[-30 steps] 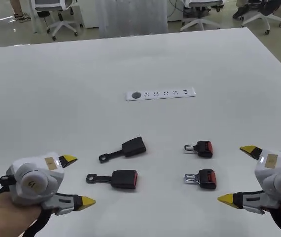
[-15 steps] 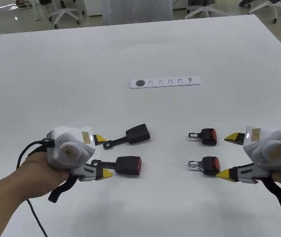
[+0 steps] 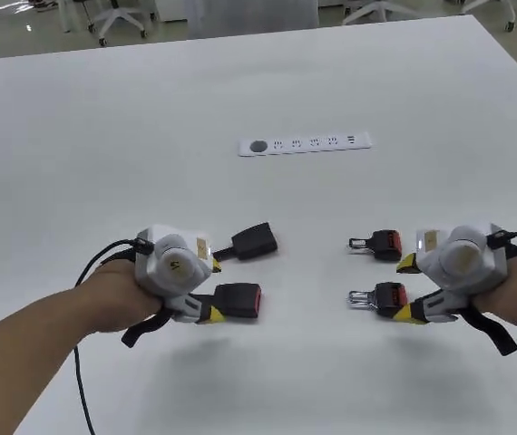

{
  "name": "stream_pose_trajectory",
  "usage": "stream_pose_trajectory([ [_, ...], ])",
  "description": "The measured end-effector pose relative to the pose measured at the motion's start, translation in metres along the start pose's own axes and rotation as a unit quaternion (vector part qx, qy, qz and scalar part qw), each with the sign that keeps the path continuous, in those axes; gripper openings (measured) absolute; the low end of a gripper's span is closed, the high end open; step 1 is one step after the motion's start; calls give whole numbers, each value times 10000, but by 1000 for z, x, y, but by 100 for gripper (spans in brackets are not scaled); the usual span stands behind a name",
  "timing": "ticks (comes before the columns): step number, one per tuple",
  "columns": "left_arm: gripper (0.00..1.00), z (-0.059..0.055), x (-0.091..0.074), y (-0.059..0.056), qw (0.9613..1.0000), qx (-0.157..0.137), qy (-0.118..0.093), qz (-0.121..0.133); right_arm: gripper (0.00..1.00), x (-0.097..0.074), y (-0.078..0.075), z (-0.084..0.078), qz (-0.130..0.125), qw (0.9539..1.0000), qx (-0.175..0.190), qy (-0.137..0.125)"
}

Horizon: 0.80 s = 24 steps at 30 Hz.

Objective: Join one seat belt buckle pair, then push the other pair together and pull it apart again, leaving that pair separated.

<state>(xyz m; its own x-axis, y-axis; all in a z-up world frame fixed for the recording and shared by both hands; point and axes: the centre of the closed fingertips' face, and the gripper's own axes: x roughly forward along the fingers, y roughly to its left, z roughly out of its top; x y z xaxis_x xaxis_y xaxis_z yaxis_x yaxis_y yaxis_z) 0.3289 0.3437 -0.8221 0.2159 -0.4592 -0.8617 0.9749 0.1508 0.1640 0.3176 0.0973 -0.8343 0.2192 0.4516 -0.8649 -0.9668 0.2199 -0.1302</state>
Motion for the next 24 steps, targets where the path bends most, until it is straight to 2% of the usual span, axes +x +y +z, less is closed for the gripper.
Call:
stream_pose_trajectory([
  [5, 43, -1, 15, -3, 9993, -239, 38, -295, 45, 11, 0, -7, 176, 9998, 14, 126],
  [7, 42, 1, 19, -5, 9987, -352, -13, -371, 45, 13, -1, -9, 221, 9996, 44, 146],
  [10, 40, -1, 25, -3, 9987, -335, 47, -392, 44, 17, -1, -11, 291, 9994, 85, 183],
  [15, 38, -5, 31, -3, 9988, -17, 168, -451, 40, 22, 0, -16, 475, 9981, 348, 180],
  [18, 35, -11, 35, -5, 9983, 201, 292, -472, 37, 27, 0, -21, 541, 9976, 334, 265],
  [19, 34, -11, 36, -3, 9983, 227, 288, -443, 37, 26, 0, -18, 552, 9976, 366, 194],
  [21, 34, -11, 36, -3, 9983, 240, 307, -436, 35, 25, 0, -19, 545, 9978, 317, 214],
  [23, 33, -12, 36, -1, 9987, 58, 336, -380, 35, 26, -1, -19, 555, 9977, 324, 215],
  [24, 32, -11, 36, -2, 9987, 66, 328, -388, 35, 25, -1, -19, 568, 9977, 303, 199],
])
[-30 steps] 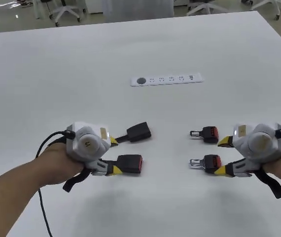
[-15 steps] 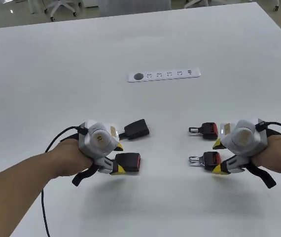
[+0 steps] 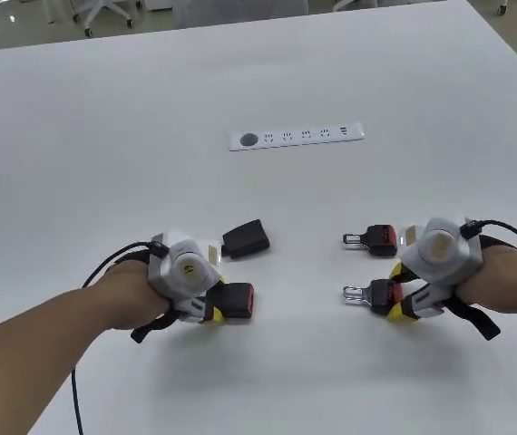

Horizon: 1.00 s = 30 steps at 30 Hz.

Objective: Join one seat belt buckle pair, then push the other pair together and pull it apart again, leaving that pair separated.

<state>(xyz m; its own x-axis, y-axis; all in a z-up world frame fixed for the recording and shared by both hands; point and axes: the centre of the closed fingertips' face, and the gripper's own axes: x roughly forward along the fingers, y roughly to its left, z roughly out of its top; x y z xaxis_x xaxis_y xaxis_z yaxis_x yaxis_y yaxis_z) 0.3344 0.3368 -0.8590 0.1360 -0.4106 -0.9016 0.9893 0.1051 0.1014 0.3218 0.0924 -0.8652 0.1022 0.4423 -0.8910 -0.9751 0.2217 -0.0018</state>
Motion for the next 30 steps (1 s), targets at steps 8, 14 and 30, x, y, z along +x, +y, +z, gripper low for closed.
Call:
stream_pose_trajectory([
  [8, 31, 0, -1, -1, 10000, -1, -24, -7, 34, 0, 0, 0, 51, 10000, -62, 48],
  [14, 31, 2, 0, -9, 9999, 68, 67, -32, 35, 0, 1, 1, 36, 9999, -108, 67],
  [30, 31, 2, 2, -9, 9997, -17, 116, -191, 35, 19, 16, 40, 152, 9992, -347, -129],
])
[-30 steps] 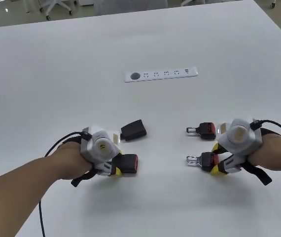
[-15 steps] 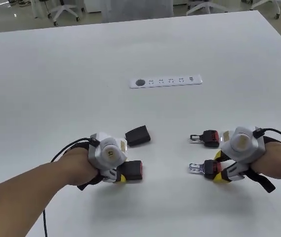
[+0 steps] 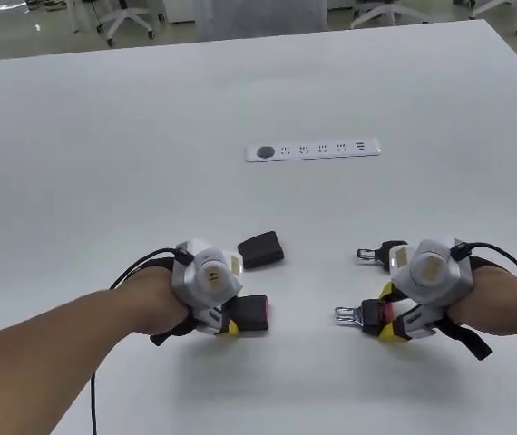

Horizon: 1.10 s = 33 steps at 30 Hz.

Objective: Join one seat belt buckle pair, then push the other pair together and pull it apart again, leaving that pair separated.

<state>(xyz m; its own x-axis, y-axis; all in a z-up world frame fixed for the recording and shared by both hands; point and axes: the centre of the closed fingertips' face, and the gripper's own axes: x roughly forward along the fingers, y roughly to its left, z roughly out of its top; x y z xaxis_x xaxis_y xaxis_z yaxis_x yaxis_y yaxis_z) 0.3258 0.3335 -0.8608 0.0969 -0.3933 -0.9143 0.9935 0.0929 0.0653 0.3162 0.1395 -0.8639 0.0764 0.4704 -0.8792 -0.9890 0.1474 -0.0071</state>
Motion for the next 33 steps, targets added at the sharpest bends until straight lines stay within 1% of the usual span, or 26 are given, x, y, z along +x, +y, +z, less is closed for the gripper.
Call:
stream_pose_trajectory([
  [6, 31, 0, 1, 0, 10000, 21, -13, -36, 35, 15, 2, 28, 54, 9998, -77, -179],
  [8, 31, 0, 1, 0, 10000, 17, -16, -48, 35, 18, 3, 33, 70, 9997, -104, -207],
  [12, 31, 0, 1, 0, 10000, 20, -15, -52, 35, 29, 4, 55, 116, 9993, -192, -300],
  [17, 31, 0, 1, 1, 10000, 28, -17, -58, 35, 40, 8, 74, 182, 9988, -318, -331],
  [22, 31, 0, 2, 2, 9999, 75, 24, -69, 35, 46, 6, 84, 159, 9988, -333, -337],
  [24, 31, 0, 2, 2, 9999, 74, 44, -69, 35, 46, 5, 83, 153, 9989, -358, -264],
  [26, 31, 0, 2, 2, 9999, 89, 49, -68, 35, 45, 5, 83, 148, 9989, -364, -256],
  [28, 31, 1, 3, 2, 9999, 108, 55, -74, 35, 43, 5, 85, 115, 9987, -427, -266],
  [29, 31, 1, 3, 2, 9999, 127, 67, -78, 35, 42, 6, 89, 101, 9985, -439, -323],
  [31, 31, 1, 3, 1, 9998, 145, 91, -90, 35, 43, 5, 93, 47, 9980, -521, -353],
  [33, 31, 2, 3, 1, 9998, 154, 100, -101, 35, 48, 4, 91, 40, 9977, -627, -245],
])
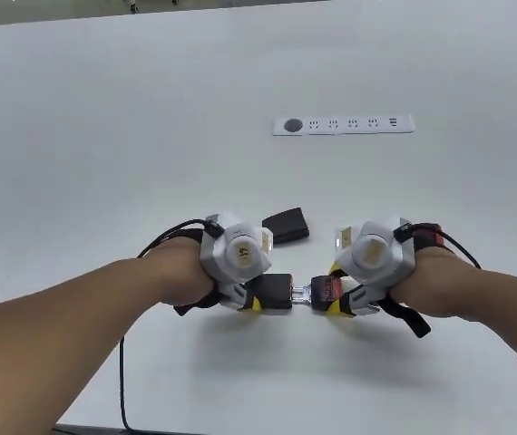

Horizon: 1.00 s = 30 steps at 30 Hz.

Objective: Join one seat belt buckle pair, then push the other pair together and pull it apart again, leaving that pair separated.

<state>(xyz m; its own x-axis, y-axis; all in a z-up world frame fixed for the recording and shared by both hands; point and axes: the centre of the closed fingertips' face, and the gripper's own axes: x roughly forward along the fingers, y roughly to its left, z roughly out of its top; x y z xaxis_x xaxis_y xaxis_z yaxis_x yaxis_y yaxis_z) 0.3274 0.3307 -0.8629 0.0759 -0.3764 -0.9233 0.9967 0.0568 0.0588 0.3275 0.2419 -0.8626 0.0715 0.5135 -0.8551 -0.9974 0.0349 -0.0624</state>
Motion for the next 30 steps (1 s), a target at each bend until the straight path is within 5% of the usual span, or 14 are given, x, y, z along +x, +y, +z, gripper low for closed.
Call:
stream_pose_trajectory([
  [14, 31, 1, 2, 0, 9999, -23, -52, -95, 34, 5, -2, 4, 82, 9996, 174, -208],
  [30, 30, -1, 3, -3, 9996, -181, 14, -194, 33, 15, -4, 18, 73, 9998, 145, -96],
])
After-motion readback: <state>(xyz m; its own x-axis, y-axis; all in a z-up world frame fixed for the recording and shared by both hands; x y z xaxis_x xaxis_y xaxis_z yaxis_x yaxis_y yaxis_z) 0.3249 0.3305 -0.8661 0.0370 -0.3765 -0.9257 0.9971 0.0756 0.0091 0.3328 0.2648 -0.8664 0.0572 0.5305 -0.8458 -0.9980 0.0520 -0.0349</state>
